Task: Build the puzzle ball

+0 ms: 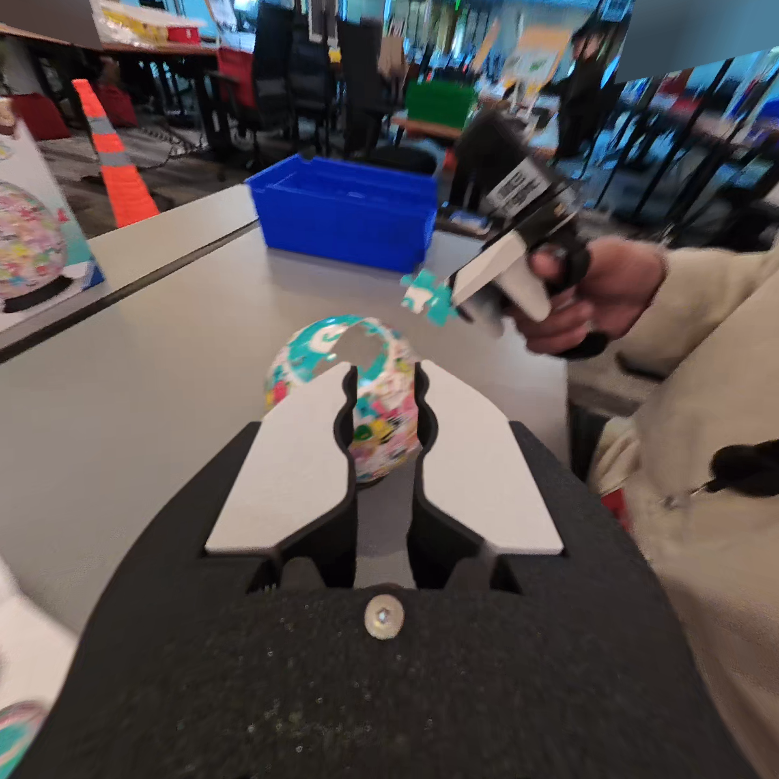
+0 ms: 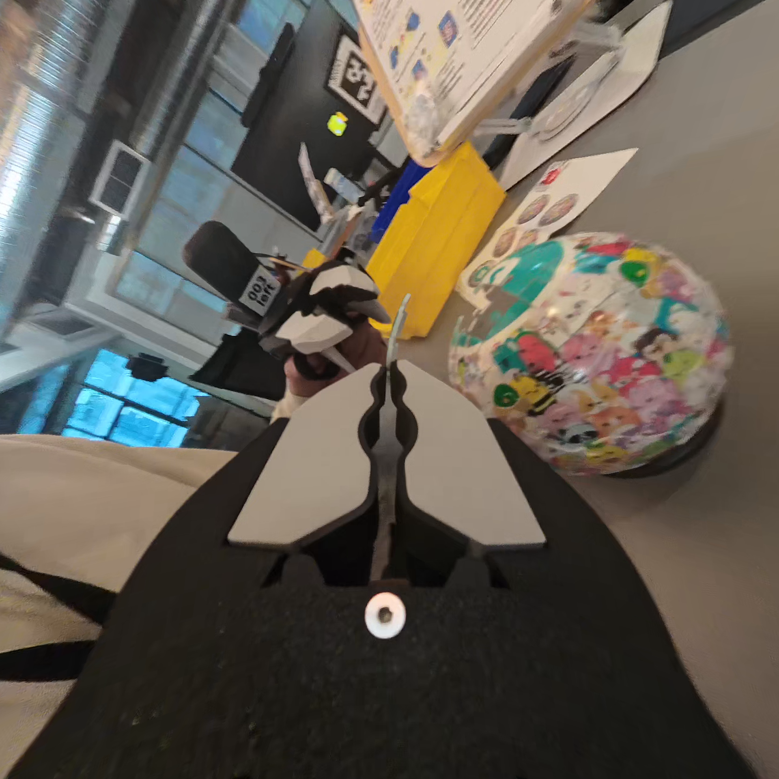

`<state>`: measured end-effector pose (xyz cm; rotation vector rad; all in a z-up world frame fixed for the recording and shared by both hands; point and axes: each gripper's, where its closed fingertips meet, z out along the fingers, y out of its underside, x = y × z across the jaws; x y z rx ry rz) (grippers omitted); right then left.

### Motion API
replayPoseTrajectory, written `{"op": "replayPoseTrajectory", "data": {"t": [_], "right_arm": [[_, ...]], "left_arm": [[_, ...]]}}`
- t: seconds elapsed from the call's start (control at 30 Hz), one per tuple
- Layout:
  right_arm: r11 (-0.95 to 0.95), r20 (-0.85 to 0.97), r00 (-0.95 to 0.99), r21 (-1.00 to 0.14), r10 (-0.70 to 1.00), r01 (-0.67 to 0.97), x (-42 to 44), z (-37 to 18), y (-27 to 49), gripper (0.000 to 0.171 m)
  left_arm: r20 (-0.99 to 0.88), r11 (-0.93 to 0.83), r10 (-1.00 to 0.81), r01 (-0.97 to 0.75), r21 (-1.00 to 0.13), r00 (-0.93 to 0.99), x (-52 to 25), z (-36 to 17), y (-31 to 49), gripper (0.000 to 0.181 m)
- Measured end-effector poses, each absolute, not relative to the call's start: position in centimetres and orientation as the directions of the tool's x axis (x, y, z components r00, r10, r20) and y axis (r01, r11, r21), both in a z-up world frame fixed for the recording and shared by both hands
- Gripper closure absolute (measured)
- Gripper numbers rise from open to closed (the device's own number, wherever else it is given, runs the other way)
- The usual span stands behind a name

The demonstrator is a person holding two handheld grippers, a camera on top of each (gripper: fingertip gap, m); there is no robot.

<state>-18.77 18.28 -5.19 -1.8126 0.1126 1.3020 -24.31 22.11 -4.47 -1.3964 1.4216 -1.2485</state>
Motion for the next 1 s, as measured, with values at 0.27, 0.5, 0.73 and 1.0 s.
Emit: {"op": "replayPoseTrajectory", "data": {"t": [0.27, 0.5, 0.73, 1.0], "right_arm": [[-0.709, -0.915, 0.130, -0.381, 0.383, -0.593, -21.9, -4.4, 17.0, 0.170], [-0.723, -0.922, 0.080, -0.349, 0.379, -0.596, -22.2, -4.0, 16.8, 0.170], [-0.722, -0.916, 0.119, -0.378, 0.384, -0.580, -22.3, -4.4, 17.1, 0.170], [-0.601, -0.807, 0.388, -0.590, 0.445, -0.539, -19.4, -4.9, 18.1, 0.151]], "left_arm": [[-0.053, 0.078, -0.993, -0.250, -0.965, -0.106, -22.2, -4.4, 18.5, 0.152], [-0.241, 0.299, -0.949, -0.348, -0.888, -0.201, -21.9, -4.4, 17.8, 0.143], [-0.253, 0.338, -0.935, -0.408, -0.848, -0.248, -21.8, -5.2, 17.9, 0.151], [-0.266, 0.392, -0.909, -0.445, -0.805, -0.320, -20.1, -5.9, 20.9, 0.151]]}}
